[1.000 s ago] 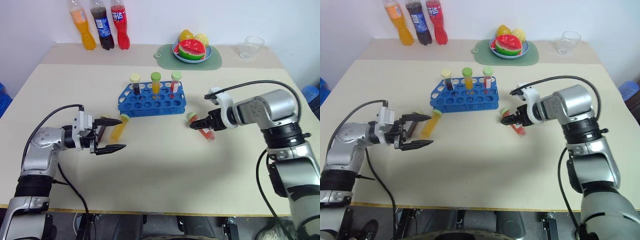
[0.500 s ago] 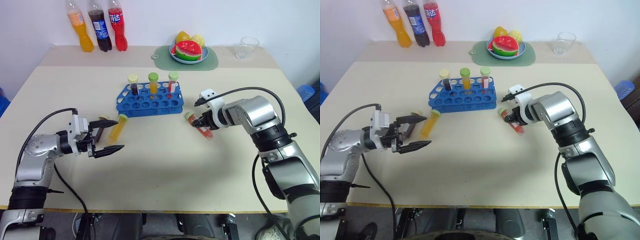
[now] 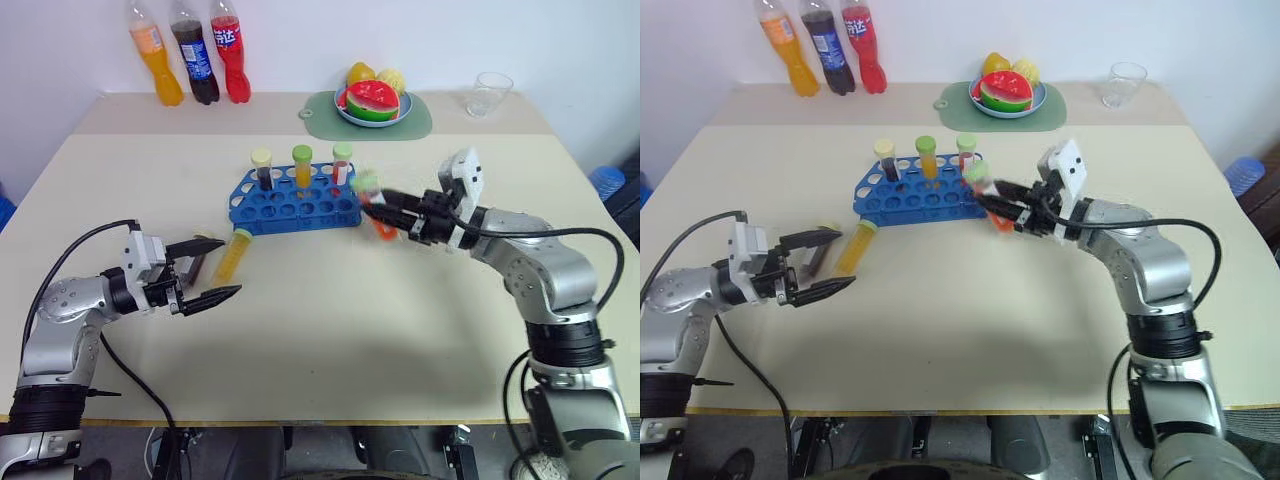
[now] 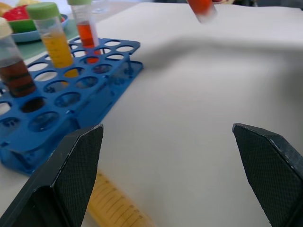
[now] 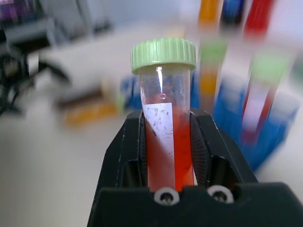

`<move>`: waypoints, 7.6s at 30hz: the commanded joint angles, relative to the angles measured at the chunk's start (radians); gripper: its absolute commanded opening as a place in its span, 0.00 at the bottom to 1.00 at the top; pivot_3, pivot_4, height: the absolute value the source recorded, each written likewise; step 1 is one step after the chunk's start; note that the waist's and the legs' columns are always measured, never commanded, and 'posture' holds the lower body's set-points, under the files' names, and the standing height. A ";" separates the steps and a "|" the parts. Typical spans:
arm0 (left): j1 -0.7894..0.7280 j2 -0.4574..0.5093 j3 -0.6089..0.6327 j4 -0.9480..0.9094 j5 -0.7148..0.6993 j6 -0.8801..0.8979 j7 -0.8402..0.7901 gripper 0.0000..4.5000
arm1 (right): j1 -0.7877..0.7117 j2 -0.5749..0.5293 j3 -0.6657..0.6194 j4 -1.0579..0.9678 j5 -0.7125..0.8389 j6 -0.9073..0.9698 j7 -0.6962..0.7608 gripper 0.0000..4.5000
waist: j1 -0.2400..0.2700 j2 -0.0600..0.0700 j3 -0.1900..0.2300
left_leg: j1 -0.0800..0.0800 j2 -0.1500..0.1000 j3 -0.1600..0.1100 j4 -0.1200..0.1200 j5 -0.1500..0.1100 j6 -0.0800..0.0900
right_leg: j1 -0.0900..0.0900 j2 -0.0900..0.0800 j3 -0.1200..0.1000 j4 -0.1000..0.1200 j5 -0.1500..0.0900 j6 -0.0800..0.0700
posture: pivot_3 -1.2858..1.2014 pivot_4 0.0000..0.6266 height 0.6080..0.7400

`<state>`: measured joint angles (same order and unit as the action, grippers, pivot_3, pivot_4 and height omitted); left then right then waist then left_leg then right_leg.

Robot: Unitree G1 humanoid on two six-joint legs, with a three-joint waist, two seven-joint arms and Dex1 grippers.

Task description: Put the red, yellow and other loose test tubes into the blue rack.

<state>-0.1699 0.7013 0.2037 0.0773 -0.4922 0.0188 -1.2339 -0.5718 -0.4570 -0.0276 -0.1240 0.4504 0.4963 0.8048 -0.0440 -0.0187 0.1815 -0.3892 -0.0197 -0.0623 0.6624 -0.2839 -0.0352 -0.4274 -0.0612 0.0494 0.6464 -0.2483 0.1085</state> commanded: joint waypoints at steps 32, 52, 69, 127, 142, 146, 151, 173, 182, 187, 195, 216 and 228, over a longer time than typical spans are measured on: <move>-0.005 -0.069 0.086 -0.021 -0.010 -0.020 0.203 1.00 | -0.287 0.401 -0.023 1.196 -0.337 -1.172 -0.339 0.17 | -0.004 0.001 0.000 | 0.001 -0.001 -0.001 -0.001 0.001 -0.001 | -0.001 -0.001 0.001 0.002 0.000 0.000 | 0.52 0.24 1.00; -0.007 -0.043 0.097 -0.047 -0.034 0.027 0.207 1.00 | -0.307 0.518 -0.191 1.329 -0.232 -1.220 -0.417 0.17 | -0.007 0.001 0.000 | 0.003 -0.001 -0.002 -0.001 0.001 -0.001 | 0.001 -0.001 0.001 0.002 0.000 0.000 | 0.52 0.24 1.00; 0.031 -0.064 0.131 -0.191 -0.117 0.216 0.344 1.00 | -0.182 0.378 -0.026 1.224 -0.484 -1.400 -0.491 1.00 | -0.011 0.000 0.000 | 0.004 -0.001 -0.002 -0.001 0.001 -0.001 | 0.001 -0.001 0.001 0.002 0.000 0.000 | 0.52 0.24 1.00; -0.954 -0.046 -0.440 0.470 -0.874 1.596 1.821 0.81 | 0.315 -0.198 0.010 -0.041 -0.019 -0.549 0.280 1.00 | 0.027 0.000 0.003 | 0.002 -0.006 -0.005 0.000 0.002 -0.005 | 0.002 -0.002 0.000 0.001 0.000 0.001 | 0.52 0.24 1.00; -0.866 -0.008 -0.349 0.247 -0.865 1.596 1.688 0.18 | 0.325 -0.196 0.000 -0.035 -0.038 -0.547 0.265 1.00 | 0.023 -0.001 0.003 | 0.001 -0.006 -0.005 0.000 0.004 -0.007 | 0.001 -0.002 0.001 0.001 0.000 0.001 | 0.52 0.24 1.00; -0.708 0.074 -0.246 -0.164 -0.773 1.434 1.471 0.18 | 0.310 -0.197 -0.002 -0.013 -0.040 -0.552 0.271 1.00 | 0.024 -0.001 0.003 | -0.001 -0.005 -0.005 0.000 0.006 -0.011 | -0.001 -0.002 0.001 0.001 0.000 0.001 | 0.52 0.24 1.00; -0.421 0.147 -0.212 -0.470 -0.463 0.899 0.971 0.18 | 0.292 -0.199 -0.001 0.019 -0.042 -0.553 0.286 1.00 | 0.031 0.000 0.002 | 0.000 -0.005 0.000 -0.001 0.007 -0.013 | 0.000 -0.002 0.001 0.000 -0.001 0.000 | 0.52 0.24 1.00; -0.481 -0.543 -0.370 0.450 0.412 -0.423 0.885 0.18 | 0.337 -0.314 -0.111 -0.058 0.002 -0.445 0.304 1.00 | 0.035 0.000 0.002 | -0.001 -0.006 0.001 0.002 0.001 -0.001 | 0.004 -0.002 0.001 -0.007 0.002 0.004 | 0.52 0.24 1.00; -0.542 -0.608 -0.309 0.671 0.418 -0.525 0.885 0.18 | 0.355 -0.323 -0.133 -0.106 0.008 -0.405 0.288 1.00 | 0.034 0.000 0.002 | -0.001 -0.006 0.001 0.003 0.001 -0.001 | 0.004 -0.002 0.001 -0.007 0.002 0.005 | 0.52 0.24 1.00; -0.548 -0.619 -0.289 0.746 0.430 -0.556 0.901 0.18 | 0.343 -0.318 -0.129 -0.103 0.005 -0.399 0.283 1.00 | 0.034 0.000 0.002 | -0.001 -0.006 0.001 0.003 0.001 -0.001 | 0.004 -0.002 0.001 -0.007 0.002 0.005 | 0.52 0.24 1.00; -0.485 -0.635 -0.245 0.577 0.351 -0.501 0.811 0.95 | 0.327 -0.294 -0.112 -0.079 -0.001 -0.407 0.272 1.00 | 0.034 0.000 0.002 | -0.001 -0.005 0.000 0.003 0.001 -0.001 | 0.004 -0.001 0.001 -0.006 0.002 0.005 | 0.52 0.24 1.00; -0.731 -0.151 0.122 -0.129 -0.230 1.596 1.302 0.95 | 0.290 -0.180 -0.034 0.035 -0.044 -0.492 0.287 1.00 | 0.024 -0.001 0.003 | 0.001 -0.005 -0.005 0.004 0.001 -0.001 | 0.004 0.000 0.001 0.000 0.002 0.005 | 0.52 0.24 1.00; -0.920 0.134 -0.333 0.397 -0.507 1.596 1.390 0.95 | 0.292 -0.157 -0.022 0.055 -0.054 -0.529 0.278 1.00 | 0.030 -0.001 0.003 | 0.001 -0.006 -0.005 0.003 0.003 -0.005 | 0.002 -0.002 0.001 0.001 0.002 0.004 | 0.52 0.24 1.00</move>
<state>-1.0613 0.8220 -0.1045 0.4598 -0.9739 1.6061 0.1559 -0.2790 -0.6143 -0.0316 -0.0510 0.3925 -0.0109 1.0864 -0.0143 -0.0196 0.1844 -0.3888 -0.0259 -0.0677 0.6650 -0.2812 -0.0404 -0.4253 -0.0629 0.0505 0.6469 -0.2466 0.1129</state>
